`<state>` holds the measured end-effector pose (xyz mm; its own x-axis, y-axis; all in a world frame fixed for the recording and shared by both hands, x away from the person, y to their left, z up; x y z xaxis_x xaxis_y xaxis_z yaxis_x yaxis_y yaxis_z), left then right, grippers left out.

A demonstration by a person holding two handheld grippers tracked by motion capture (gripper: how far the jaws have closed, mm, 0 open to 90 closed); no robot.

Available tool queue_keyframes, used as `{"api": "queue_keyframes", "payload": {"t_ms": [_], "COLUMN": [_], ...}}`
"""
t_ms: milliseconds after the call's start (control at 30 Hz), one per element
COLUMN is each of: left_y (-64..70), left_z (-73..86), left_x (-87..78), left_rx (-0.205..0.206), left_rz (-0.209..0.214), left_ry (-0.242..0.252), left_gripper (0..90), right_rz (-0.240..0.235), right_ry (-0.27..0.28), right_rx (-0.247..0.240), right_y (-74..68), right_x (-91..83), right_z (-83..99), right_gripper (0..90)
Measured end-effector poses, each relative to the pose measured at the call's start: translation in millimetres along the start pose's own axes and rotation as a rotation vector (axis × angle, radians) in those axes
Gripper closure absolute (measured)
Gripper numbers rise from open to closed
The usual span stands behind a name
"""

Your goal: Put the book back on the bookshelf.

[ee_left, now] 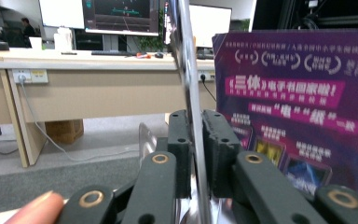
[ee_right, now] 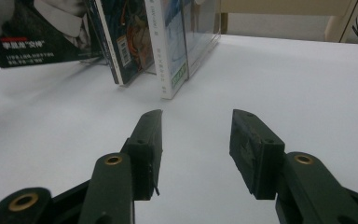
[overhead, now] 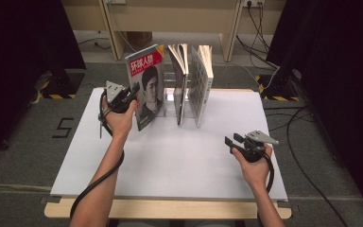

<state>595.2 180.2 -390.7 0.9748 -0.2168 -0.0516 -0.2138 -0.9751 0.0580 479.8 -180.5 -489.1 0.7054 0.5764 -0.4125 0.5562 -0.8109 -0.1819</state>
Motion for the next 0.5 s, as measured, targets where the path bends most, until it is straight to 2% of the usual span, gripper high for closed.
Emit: {"api": "queue_keyframes", "payload": {"t_ms": [67,133,333,433,467,500], "left_y": [-1.8,-3.1,-10.3,-10.4,-10.4,-10.4], "left_z": [4.3,8.3,18.7,23.9,26.1,26.1], "left_x": [-8.7,-14.0,-25.3,-29.7,-30.8,-30.8], "left_rx": [0.017,0.014,-0.037,-0.033,-0.059,-0.059], "left_rz": [0.008,0.023,0.04,0.046,0.053,0.053], "left_ry": [-0.011,-0.024,-0.054,-0.067,-0.074,-0.074], "left_gripper": [80.9,80.7,79.9,78.9,78.6,77.9], "right_rz": [0.002,0.002,0.0,-0.003,-0.004,-0.004], "right_ry": [-0.002,-0.005,-0.005,-0.011,-0.011,-0.011], "right_rx": [-0.001,0.0,-0.005,0.0,-0.001,-0.001], "right_y": [-1.0,-1.9,-3.3,-4.4,-4.9,-4.9], "right_x": [0.3,0.4,1.4,2.7,3.0,3.0], "right_z": [0.1,0.1,-0.2,1.0,0.9,0.9], "right_gripper": [54.6,54.6,54.6,54.6,54.6,54.6]}}
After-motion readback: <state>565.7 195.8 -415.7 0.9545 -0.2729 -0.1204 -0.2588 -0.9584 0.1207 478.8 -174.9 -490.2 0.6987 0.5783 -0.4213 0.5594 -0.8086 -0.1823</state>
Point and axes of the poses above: each handheld gripper's, and its own axes: x roughly forward along the jaws, z roughly out of its underside, y roughly to its right, the point moved 10 cm from there along x, roughly forward along the jaws, and after that the axes turned 8 degrees about -z, right-handed, at the moved point
